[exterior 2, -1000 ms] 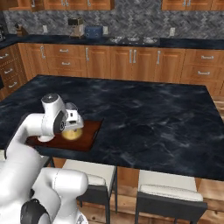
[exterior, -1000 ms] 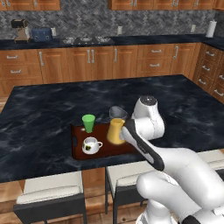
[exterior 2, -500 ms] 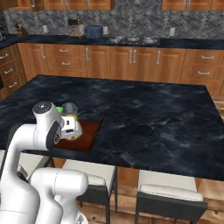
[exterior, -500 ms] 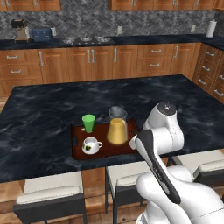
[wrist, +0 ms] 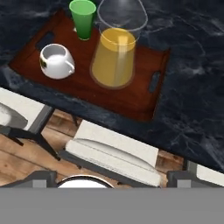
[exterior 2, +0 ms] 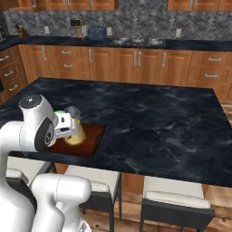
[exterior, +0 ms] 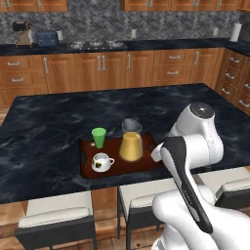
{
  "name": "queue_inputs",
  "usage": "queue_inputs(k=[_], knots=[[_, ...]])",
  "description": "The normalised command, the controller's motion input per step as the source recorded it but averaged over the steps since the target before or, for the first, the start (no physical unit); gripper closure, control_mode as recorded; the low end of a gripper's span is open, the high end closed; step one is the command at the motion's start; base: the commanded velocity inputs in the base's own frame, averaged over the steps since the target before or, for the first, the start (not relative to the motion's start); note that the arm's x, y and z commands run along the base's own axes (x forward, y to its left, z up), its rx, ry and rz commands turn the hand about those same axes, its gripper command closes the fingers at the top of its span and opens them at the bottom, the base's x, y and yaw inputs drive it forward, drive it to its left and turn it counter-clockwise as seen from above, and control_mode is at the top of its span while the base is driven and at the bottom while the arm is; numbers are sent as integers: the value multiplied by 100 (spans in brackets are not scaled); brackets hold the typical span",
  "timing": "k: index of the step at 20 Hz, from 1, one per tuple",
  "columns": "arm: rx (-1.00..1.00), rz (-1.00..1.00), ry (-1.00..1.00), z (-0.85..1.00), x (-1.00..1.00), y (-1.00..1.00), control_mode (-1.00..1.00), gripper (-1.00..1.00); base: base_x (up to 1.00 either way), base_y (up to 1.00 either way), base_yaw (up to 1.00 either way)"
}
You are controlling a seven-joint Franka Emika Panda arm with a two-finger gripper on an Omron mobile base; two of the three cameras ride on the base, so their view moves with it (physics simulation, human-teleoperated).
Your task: There is a tray on the dining counter. Grab the cup, mug, and pitcher and place them on the tray. The pitcher may be placed next to the tray if it cannot fit the tray.
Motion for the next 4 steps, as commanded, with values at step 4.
queue_inputs(k=[4], knots=[[0, 0, 0, 53, -49, -1, -100, -100, 0, 0, 0]])
